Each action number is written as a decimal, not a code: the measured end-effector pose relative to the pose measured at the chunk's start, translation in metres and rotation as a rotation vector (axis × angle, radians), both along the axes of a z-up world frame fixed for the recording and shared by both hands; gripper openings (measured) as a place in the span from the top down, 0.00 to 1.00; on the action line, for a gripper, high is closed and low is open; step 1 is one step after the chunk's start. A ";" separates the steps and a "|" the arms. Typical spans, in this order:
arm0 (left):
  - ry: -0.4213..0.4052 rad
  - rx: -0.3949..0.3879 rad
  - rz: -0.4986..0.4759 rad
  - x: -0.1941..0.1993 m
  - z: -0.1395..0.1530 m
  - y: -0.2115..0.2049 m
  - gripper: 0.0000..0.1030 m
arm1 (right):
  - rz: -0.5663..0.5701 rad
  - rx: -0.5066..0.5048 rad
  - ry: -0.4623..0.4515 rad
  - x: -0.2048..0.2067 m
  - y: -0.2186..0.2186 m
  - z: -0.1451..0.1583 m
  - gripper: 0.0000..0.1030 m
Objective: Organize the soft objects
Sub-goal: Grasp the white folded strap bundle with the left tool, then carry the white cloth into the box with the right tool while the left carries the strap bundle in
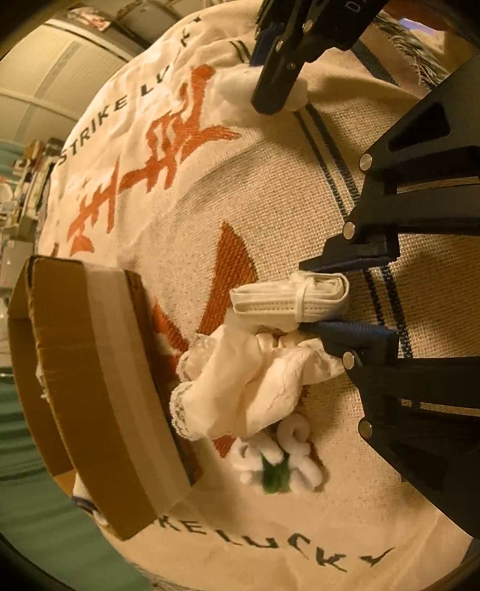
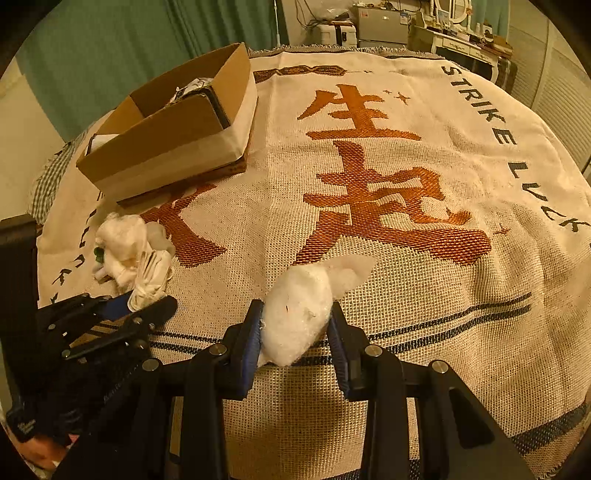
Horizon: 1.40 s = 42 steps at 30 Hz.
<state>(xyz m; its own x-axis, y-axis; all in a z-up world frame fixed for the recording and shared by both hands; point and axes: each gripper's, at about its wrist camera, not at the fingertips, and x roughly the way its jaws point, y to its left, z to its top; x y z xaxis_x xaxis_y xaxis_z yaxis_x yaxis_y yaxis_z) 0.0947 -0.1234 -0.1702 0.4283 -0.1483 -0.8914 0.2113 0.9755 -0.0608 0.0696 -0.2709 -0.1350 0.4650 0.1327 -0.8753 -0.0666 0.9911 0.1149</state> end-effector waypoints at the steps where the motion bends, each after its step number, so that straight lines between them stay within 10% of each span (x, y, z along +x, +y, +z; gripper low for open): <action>1: 0.002 -0.008 0.005 0.000 0.001 0.001 0.79 | 0.001 0.001 -0.003 0.000 0.000 0.001 0.67; 26: -0.305 -0.134 0.013 -0.040 0.192 0.060 0.79 | 0.094 0.073 -0.254 -0.039 0.038 0.152 0.67; 42: -0.487 -0.002 -0.022 0.070 0.239 0.081 0.79 | 0.283 0.067 -0.418 0.083 0.119 0.256 0.67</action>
<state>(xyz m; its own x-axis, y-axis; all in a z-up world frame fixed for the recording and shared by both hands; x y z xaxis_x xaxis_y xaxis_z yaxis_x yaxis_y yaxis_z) 0.1647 -0.0423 0.0684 0.7921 -0.1638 -0.5880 0.2365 0.9704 0.0483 0.1525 -0.1515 0.1212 0.7113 0.3534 -0.6076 -0.3850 0.9191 0.0838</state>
